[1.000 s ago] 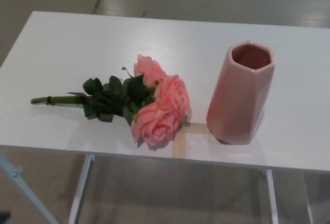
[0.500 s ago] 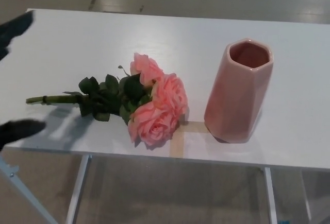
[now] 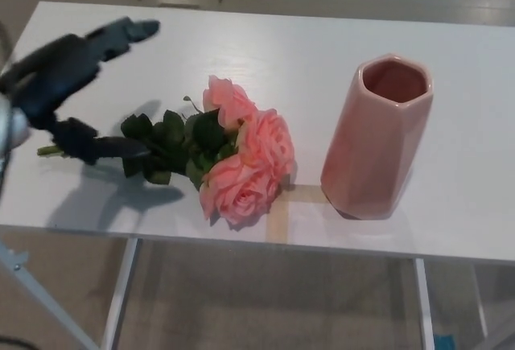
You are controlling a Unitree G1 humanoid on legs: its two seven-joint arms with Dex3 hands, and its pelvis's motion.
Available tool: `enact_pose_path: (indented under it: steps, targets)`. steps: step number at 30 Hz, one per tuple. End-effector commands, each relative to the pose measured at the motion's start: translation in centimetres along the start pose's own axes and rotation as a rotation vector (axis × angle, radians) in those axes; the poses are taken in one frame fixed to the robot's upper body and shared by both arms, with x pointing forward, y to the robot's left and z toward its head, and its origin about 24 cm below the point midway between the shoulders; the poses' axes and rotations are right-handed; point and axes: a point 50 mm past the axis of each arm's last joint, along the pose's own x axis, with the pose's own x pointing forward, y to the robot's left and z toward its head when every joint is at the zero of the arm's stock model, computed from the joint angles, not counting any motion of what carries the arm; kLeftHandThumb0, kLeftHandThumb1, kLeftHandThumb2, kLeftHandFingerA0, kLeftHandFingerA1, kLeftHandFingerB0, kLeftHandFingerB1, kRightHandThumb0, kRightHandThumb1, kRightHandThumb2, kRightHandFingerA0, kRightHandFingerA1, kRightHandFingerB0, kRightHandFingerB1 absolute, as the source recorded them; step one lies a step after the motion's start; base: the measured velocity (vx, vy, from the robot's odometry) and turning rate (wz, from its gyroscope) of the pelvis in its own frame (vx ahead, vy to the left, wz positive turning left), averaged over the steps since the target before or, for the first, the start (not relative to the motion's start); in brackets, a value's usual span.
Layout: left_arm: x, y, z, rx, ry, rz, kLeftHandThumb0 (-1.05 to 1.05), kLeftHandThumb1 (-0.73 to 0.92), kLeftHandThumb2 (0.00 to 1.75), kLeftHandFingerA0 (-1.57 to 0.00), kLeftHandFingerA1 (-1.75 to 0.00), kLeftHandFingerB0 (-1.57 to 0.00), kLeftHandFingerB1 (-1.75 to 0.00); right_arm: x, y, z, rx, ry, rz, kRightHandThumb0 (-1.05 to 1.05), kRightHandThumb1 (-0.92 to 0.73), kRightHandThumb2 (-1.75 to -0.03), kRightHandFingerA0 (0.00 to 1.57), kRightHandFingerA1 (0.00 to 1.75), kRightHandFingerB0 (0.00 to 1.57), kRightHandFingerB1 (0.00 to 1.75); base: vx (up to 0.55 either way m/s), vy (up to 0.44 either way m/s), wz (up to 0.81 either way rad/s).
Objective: Use the left hand to pick up the rose and then lift and insert it into the pink vase.
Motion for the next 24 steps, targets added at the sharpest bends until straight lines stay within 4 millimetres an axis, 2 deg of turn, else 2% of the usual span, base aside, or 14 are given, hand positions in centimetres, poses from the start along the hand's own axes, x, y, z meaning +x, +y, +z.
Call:
enact_pose_path:
  steps: [1,12,21,22,24]
  targets:
    - [2.1,-0.6,-0.8,0.085,0.154,-0.057,-0.55,0.35,0.74,0.0,-0.12,-0.04,-0.21,-0.1,0.1,-0.4,0.034,0.018,0.011,-0.37,-0.63,-0.59,0.64,0.48,0.55,0.42,0.0,0.0,0.0]
    - [4.1,-2.3,1.0,0.154,0.134,-0.071,-0.53,0.34,0.74,0.0,-0.13,-0.04,-0.22,0.0,0.2,-0.1,0.035,0.007,0.015,-0.4,-0.6,-0.6,0.65,0.49,0.53,0.42,0.0,0.0,0.0]
    - [4.9,-3.3,1.4,0.167,0.141,-0.081,-0.52,0.34,0.73,0.0,-0.15,-0.03,-0.24,0.1,0.2,0.4,0.039,-0.001,0.016,-0.38,-0.63,-0.59,0.63,0.48,0.55,0.42,0.0,0.0,0.0]
    - [5.0,-3.4,1.3,0.168,0.143,-0.082,-0.55,0.42,0.54,0.0,-0.18,-0.02,-0.24,0.1,0.2,0.5,0.04,-0.004,0.016,-0.38,-0.63,-0.59,0.63,0.48,0.55,0.42,0.0,0.0,0.0]
    - [4.9,-3.8,1.2,0.169,0.145,-0.087,-0.56,0.42,0.55,0.0,-0.19,-0.03,-0.24,0.1,0.3,0.4,0.045,-0.006,0.02,-0.38,-0.63,-0.59,0.63,0.48,0.55,0.42,0.0,0.0,0.0]
